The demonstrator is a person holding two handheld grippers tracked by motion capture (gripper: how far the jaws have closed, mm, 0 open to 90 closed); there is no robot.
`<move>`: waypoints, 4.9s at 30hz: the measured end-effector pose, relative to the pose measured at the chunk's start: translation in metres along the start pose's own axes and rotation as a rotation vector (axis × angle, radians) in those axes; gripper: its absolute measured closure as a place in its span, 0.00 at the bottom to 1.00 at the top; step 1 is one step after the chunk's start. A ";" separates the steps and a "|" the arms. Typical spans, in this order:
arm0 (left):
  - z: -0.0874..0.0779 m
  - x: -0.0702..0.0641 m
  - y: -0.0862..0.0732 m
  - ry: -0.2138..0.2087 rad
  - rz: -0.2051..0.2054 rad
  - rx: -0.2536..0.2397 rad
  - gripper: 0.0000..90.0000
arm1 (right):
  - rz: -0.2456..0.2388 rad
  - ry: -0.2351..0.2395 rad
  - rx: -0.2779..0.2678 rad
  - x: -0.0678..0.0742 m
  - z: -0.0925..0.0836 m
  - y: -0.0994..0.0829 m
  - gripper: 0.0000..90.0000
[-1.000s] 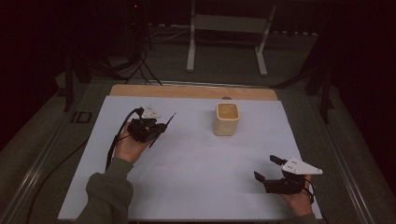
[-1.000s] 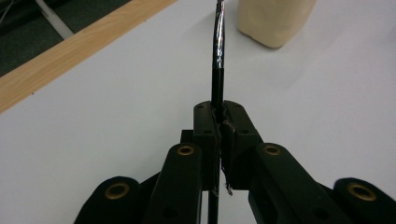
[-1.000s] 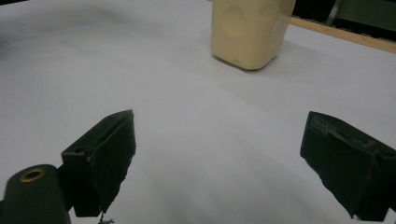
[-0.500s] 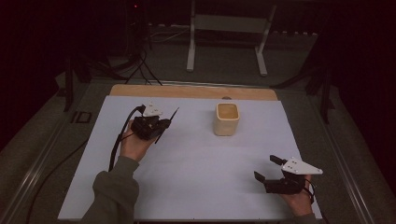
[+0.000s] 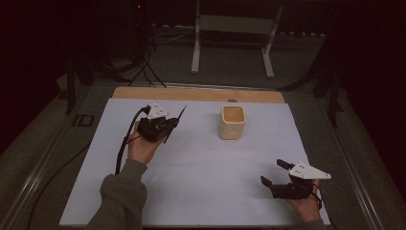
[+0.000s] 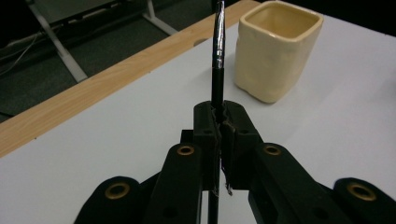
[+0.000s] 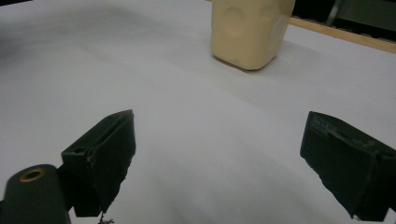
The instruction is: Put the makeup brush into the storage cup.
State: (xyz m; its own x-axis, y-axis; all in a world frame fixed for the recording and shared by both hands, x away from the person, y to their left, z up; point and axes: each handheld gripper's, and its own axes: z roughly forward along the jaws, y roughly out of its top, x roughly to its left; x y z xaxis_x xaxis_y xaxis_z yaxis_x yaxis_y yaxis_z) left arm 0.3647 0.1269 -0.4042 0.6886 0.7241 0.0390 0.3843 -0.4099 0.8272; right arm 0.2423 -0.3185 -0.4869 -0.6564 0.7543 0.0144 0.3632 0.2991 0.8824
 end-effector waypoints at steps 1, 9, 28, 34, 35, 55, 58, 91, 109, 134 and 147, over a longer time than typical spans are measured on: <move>0.000 0.000 0.000 0.000 -0.001 -0.004 0.95 | 0.000 0.000 0.000 0.000 0.000 0.000 0.11; 0.003 -0.001 0.001 -0.004 0.001 -0.028 0.95 | 0.001 -0.001 0.000 0.000 0.000 0.000 0.11; 0.009 -0.006 0.007 -0.017 -0.001 -0.108 0.95 | 0.002 -0.001 0.000 0.000 0.000 0.000 0.11; 0.012 -0.009 0.010 -0.024 0.003 -0.127 0.95 | 0.002 0.000 0.000 0.000 0.000 0.000 0.11; 0.012 -0.009 0.011 -0.026 0.004 -0.131 0.95 | 0.002 0.000 0.000 0.000 0.000 0.000 0.11; 0.027 -0.018 0.018 -0.044 -0.003 -0.181 0.95 | 0.003 0.001 0.000 0.000 0.000 0.000 0.11; 0.029 -0.020 0.019 -0.048 -0.001 -0.183 0.95 | 0.005 0.001 0.000 0.000 0.000 0.000 0.11; 0.038 -0.033 0.023 -0.103 -0.004 -0.237 0.95 | 0.106 0.120 -0.132 -0.022 0.038 0.066 0.12; 0.035 -0.041 0.029 -0.156 -0.012 -0.283 0.95 | 0.131 0.190 -0.172 -0.027 0.064 0.106 0.14; 0.034 -0.049 0.032 -0.261 -0.037 -0.336 0.95 | 0.101 0.260 -0.207 -0.018 0.080 0.134 0.15; 0.037 -0.057 0.033 -0.298 -0.027 -0.340 0.95 | 0.091 0.287 -0.218 -0.015 0.085 0.148 0.16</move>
State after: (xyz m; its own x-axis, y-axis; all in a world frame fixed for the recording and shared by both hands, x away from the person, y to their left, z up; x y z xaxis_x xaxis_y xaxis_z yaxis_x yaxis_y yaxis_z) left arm 0.3609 0.0518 -0.4000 0.8474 0.5200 -0.1072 0.2150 -0.1516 0.9648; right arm 0.3619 -0.2364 -0.3968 -0.7980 0.5679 0.2017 0.2998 0.0837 0.9503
